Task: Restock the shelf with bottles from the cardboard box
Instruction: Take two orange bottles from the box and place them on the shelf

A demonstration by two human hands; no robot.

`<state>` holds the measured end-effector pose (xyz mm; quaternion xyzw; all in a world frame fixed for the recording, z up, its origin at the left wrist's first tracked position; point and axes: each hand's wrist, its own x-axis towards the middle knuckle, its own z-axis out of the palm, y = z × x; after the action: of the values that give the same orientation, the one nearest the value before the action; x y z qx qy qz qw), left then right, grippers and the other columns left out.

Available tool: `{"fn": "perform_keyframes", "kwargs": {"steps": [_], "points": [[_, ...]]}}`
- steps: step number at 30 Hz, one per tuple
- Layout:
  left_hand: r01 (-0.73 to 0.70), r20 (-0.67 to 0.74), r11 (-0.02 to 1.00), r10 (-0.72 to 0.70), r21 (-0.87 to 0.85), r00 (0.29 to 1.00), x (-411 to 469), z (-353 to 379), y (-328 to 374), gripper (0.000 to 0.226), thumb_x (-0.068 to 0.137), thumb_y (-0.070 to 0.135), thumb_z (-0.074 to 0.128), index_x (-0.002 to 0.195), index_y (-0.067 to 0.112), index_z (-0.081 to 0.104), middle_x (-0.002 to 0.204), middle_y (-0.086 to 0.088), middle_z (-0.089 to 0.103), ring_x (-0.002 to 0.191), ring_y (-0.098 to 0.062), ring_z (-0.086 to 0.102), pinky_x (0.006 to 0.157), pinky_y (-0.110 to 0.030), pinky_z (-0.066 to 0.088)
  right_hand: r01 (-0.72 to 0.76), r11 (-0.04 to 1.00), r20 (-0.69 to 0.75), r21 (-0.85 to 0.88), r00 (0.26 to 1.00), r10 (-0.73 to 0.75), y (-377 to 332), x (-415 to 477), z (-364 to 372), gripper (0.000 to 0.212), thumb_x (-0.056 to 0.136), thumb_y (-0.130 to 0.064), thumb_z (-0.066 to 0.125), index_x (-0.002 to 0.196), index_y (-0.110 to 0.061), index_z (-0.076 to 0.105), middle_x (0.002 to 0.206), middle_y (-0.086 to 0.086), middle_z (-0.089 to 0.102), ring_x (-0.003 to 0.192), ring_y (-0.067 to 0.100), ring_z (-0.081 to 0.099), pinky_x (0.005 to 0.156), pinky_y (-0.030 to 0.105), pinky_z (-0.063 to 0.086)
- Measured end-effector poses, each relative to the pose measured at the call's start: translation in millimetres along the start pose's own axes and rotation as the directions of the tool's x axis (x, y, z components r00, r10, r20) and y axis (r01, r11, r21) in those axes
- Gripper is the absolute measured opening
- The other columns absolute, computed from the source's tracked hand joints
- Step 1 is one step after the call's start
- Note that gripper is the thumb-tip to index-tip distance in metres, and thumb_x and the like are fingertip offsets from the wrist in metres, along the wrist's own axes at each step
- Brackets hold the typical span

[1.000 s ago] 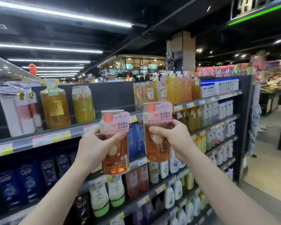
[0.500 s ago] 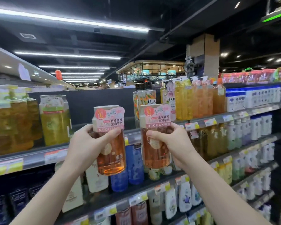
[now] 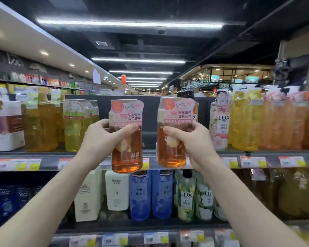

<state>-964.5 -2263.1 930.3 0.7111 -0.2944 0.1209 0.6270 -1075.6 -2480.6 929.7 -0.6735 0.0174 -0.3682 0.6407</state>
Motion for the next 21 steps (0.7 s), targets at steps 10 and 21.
{"fn": "perform_keyframes", "kwargs": {"steps": [10, 21], "points": [[-0.002, 0.027, 1.000, 0.001, 0.021, 1.000, 33, 11, -4, 0.054, 0.061, 0.063, 0.087, 0.105, 0.032, 0.076, 0.095, 0.013, 0.080, 0.090, -0.008, 0.077, 0.075, -0.035, 0.064, 0.011, 1.000, -0.020, -0.009, 1.000, -0.011, 28, 51, 17, 0.043, 0.076, -0.016, 0.092, 0.115, -0.018, 0.073, 0.102, -0.002, 0.082, 0.098, 0.020, 0.079, 0.074, 0.030, 0.062], [-0.021, 0.048, 0.999, 0.023, -0.039, 0.999, 74, 2, -20, 0.055, 0.059, 0.063, 0.085, 0.104, 0.033, 0.077, 0.093, 0.015, 0.080, 0.090, -0.009, 0.076, 0.080, -0.041, 0.064, -0.018, 0.977, -0.031, -0.213, 0.999, 0.011, 71, 101, 46, 0.052, 0.082, -0.033, 0.087, 0.128, -0.026, 0.063, 0.115, -0.010, 0.075, 0.106, 0.008, 0.070, 0.091, 0.030, 0.057]]}}
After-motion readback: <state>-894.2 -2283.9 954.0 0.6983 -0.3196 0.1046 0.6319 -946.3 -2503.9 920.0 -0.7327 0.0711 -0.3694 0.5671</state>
